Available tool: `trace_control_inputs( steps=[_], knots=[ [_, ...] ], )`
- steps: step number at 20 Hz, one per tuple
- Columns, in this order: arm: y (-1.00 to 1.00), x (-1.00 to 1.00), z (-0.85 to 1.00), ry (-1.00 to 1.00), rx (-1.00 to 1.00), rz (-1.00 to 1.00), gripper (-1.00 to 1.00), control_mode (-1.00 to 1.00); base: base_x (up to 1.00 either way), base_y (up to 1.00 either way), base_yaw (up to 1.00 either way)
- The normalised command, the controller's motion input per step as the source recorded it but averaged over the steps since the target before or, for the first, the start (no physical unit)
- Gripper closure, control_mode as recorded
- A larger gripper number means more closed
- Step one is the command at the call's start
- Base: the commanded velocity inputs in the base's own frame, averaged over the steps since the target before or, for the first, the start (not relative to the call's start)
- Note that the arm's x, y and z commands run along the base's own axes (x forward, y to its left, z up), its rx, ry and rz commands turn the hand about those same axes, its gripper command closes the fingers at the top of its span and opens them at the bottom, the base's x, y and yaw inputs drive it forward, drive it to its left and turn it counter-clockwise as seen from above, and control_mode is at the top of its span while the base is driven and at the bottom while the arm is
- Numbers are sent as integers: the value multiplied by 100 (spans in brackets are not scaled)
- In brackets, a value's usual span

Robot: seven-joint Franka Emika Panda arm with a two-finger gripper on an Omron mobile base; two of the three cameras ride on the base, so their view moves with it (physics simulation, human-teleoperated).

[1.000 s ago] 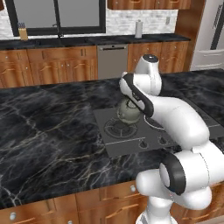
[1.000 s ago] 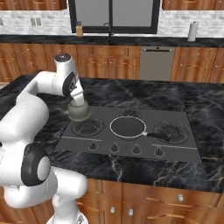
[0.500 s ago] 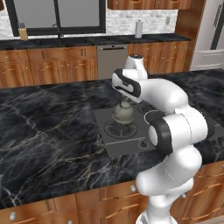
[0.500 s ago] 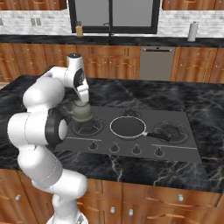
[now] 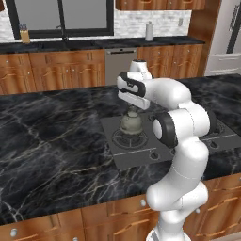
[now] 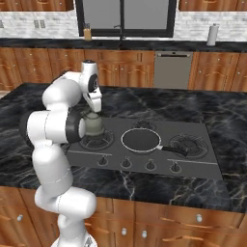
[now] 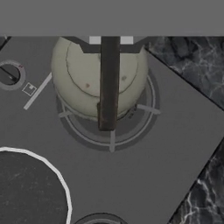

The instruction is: Pick the kettle from the counter and place it on a stove burner. Then turn the burner on.

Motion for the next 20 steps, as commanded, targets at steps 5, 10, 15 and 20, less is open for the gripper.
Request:
trace_control_inputs(
  steps=[5, 10, 15, 20],
  knots=[
    [0, -16, -35, 0, 0, 1, 100, -100, 0, 0, 0],
    [0, 0, -30, 0, 0, 0, 100, -100, 0, 0, 0],
    [-2, 3, -16, -6, 0, 0, 100, -100, 0, 0, 0],
    [-10, 22, -7, -2, 0, 1, 100, -100, 0, 0, 0]
  ],
)
